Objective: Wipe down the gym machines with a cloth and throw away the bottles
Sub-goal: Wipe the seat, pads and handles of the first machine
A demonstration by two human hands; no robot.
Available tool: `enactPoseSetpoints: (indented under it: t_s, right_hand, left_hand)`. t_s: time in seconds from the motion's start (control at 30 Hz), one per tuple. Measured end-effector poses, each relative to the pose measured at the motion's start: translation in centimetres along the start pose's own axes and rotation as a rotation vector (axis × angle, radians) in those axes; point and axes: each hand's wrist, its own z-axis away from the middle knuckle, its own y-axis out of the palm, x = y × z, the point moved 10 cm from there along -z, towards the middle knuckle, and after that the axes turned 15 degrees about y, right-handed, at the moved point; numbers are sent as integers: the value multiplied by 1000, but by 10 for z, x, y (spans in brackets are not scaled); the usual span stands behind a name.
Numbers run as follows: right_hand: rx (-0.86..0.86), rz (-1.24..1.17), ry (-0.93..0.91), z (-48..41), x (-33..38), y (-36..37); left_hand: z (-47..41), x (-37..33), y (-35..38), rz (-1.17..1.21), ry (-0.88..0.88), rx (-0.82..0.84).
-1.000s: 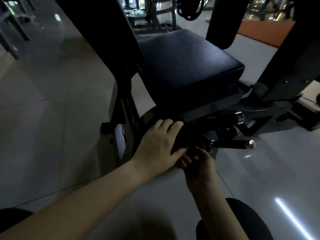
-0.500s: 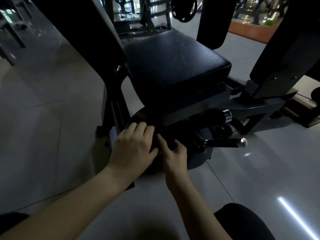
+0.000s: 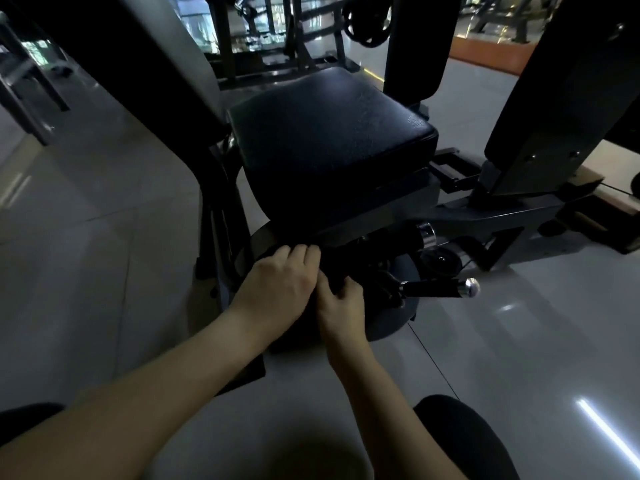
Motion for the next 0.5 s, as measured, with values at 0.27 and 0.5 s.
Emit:
enactPoseSetpoints:
  t_s: [0.27,0.5]
  right_hand:
    - [-87,-35,40,14,-6,-8]
    - [113,47,28,-3,2,4]
  left_hand:
    - [35,1,22,229,-186,-105]
    - [22,5,23,185,-257,12]
